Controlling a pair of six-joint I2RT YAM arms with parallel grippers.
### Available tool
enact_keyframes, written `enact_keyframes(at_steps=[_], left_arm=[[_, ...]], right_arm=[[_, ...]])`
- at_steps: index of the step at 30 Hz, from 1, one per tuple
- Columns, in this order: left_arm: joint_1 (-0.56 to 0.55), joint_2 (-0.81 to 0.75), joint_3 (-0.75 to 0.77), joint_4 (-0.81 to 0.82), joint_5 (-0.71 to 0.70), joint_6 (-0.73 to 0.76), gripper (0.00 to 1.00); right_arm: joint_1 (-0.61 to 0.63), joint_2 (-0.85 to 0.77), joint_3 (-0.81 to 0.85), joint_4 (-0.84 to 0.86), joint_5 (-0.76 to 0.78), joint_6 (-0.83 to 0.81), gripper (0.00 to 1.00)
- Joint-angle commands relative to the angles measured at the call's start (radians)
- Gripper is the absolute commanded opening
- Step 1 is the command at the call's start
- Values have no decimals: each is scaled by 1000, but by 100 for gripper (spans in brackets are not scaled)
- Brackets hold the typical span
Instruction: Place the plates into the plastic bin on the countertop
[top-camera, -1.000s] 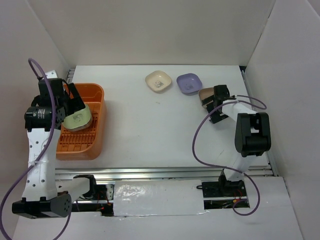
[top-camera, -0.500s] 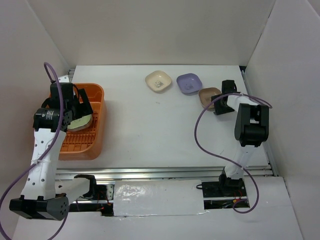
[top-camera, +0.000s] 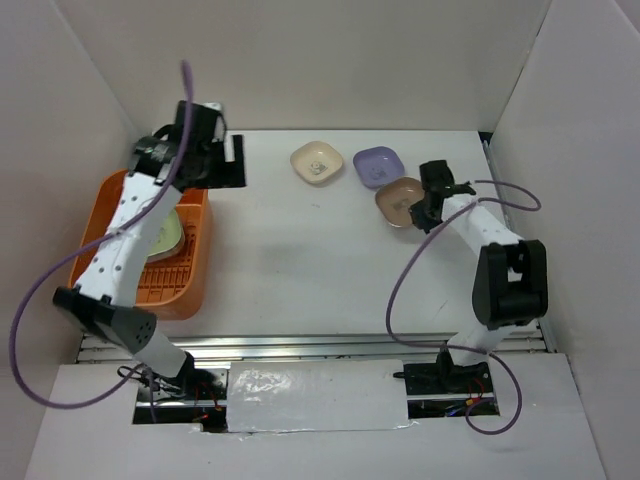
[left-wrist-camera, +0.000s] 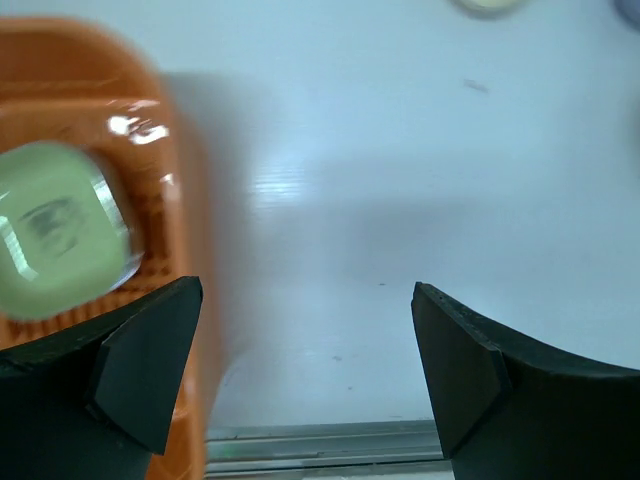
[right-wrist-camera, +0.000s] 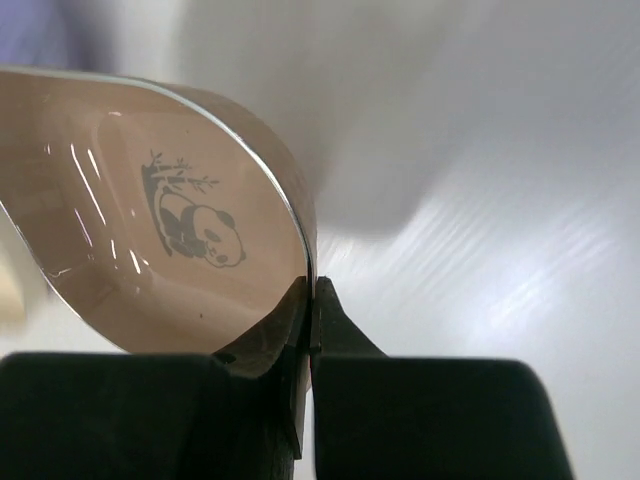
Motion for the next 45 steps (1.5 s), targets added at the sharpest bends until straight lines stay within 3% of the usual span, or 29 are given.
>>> enact_keyframes(at_steps=[1, 5, 10, 12, 16, 19, 20, 21, 23, 24, 28, 31, 32, 35, 38, 41, 45], left_arm=[[-148, 150, 146, -28, 43, 38, 99], [-219, 304, 295, -36, 101, 74, 99], [-257, 384, 285, -8, 148, 91, 98], [-266, 394, 266, 2, 147, 96, 91], [-266, 396, 202, 24, 171, 96, 69], [-269, 388, 174, 44, 179, 87, 26], [-271, 388, 177, 44, 167, 78, 0], [-274, 393, 189, 29, 123, 73, 0], [-269, 384, 206, 10, 43, 53, 0], [-263, 373, 217, -17, -65, 42, 0], [-95, 251, 156, -53, -212, -53, 0], [149, 44, -20, 72, -108, -47, 0], [285, -43, -109, 109, -71, -36, 0], [504, -101, -183, 147, 15, 10, 0], [536, -125, -256, 183, -46, 16, 0], [652, -132, -352, 269, 38, 21, 0], [671, -25, -318, 266, 33, 53, 0]], right_arm=[[210, -121, 19, -90, 103, -108, 0], [399, -162, 78, -120, 102, -195, 0], [533, -298, 55, 24, -29, -283, 0], [558, -354, 32, 52, -64, -272, 0], [562, -388, 9, 89, -135, -260, 0], [555, -389, -2, 99, -168, -248, 0], [555, -389, -7, 104, -184, -246, 0], [552, -389, -7, 110, -193, -246, 15], [536, -391, -10, 106, -181, -242, 76], [518, -391, -13, 90, -176, -230, 100], [376, -407, -53, 119, -288, -237, 100], [299, -417, -74, 150, -355, -265, 100], [286, -414, -76, 158, -369, -275, 100], [250, -382, -92, 176, -434, -311, 100], [222, -325, -100, 202, -497, -328, 100], [205, -245, -64, 216, -532, -337, 100], [182, -115, 9, 222, -592, -334, 100]])
